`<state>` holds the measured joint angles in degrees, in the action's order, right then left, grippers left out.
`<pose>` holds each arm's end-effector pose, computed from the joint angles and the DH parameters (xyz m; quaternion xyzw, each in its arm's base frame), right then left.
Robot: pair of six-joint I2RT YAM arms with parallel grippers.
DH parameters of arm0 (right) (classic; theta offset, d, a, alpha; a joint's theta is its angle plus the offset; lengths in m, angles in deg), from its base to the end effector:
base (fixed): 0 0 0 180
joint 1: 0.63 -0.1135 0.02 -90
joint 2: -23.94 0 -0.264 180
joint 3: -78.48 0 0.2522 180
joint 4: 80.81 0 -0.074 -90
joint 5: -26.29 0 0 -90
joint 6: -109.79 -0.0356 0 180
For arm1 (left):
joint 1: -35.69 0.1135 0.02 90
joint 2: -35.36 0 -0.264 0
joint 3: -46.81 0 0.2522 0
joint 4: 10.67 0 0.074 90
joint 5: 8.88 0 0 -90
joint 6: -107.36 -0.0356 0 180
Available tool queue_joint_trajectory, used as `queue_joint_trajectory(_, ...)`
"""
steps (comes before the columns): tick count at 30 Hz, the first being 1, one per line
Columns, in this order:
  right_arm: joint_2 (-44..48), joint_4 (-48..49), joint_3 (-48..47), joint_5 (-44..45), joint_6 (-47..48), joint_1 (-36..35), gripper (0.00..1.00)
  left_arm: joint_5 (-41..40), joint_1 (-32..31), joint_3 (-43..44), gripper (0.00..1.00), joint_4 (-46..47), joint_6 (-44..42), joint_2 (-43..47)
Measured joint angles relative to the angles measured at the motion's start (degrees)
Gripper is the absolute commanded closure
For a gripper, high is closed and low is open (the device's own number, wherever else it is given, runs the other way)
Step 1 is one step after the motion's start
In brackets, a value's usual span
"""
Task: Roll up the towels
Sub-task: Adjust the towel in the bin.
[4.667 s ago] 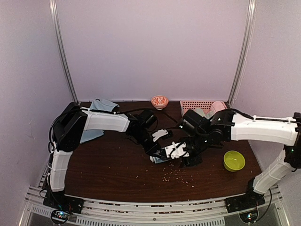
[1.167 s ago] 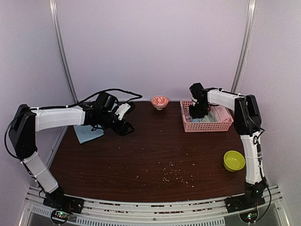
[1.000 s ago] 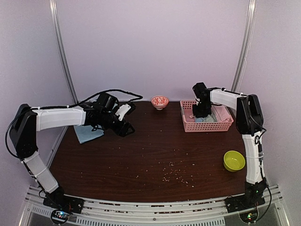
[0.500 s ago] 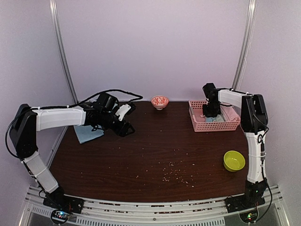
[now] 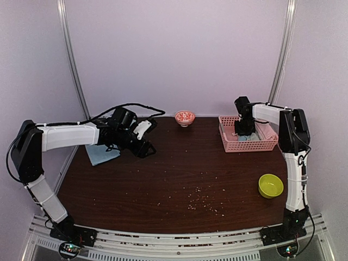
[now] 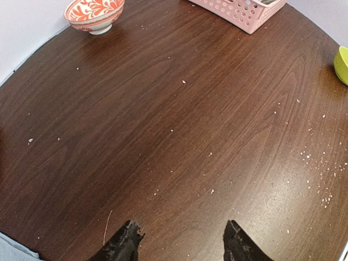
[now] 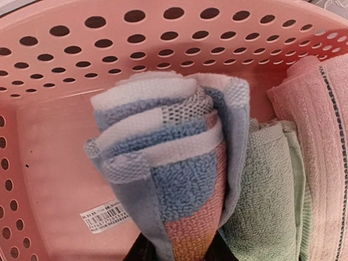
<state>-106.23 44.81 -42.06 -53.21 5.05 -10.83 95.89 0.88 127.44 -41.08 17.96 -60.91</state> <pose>0.4802 0.0798 0.1751 0.0590 0.9687 -0.0387 0.2379 0.2961 -0.2169 0.2299 0.3165 0.8648 -0.2264 0.3173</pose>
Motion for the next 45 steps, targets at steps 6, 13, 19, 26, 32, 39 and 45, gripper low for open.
queue_joint_trajectory(6, 0.09, 0.42, 0.24, -0.17, 0.61, 0.11, 0.67, 0.26, 0.00, 0.00, 0.46, -0.11, 0.00, 0.00)
queue_joint_trajectory(13, 0.33, 0.42, 0.63, -0.63, 1.18, 0.39, 0.57, 0.68, 0.00, 0.00, 0.46, -0.13, -0.02, 0.00)
queue_joint_trajectory(19, 1.46, 0.04, 1.31, -1.25, 1.40, 0.57, 0.52, 0.96, 0.00, 0.02, 0.46, -0.15, -0.02, 0.00)
queue_joint_trajectory(26, 3.63, -0.50, 1.75, -1.53, 1.49, 0.74, 0.47, 1.55, 0.00, 0.02, 0.46, -0.15, -0.02, 0.00)
queue_joint_trajectory(32, 4.11, -0.55, 2.25, -1.75, 1.57, 0.76, 0.46, 1.99, 0.00, 0.02, 0.47, -0.15, -0.02, 0.00)
queue_joint_trajectory(39, 3.37, -0.46, 2.47, -1.95, 2.62, 0.76, 0.44, 2.16, 0.00, 0.02, 0.47, -0.15, 0.00, 0.00)
queue_joint_trajectory(45, 3.19, -0.48, 2.49, -3.04, 3.39, 0.81, 0.25, 2.29, 0.00, 0.02, 0.47, -0.15, -0.02, 0.00)
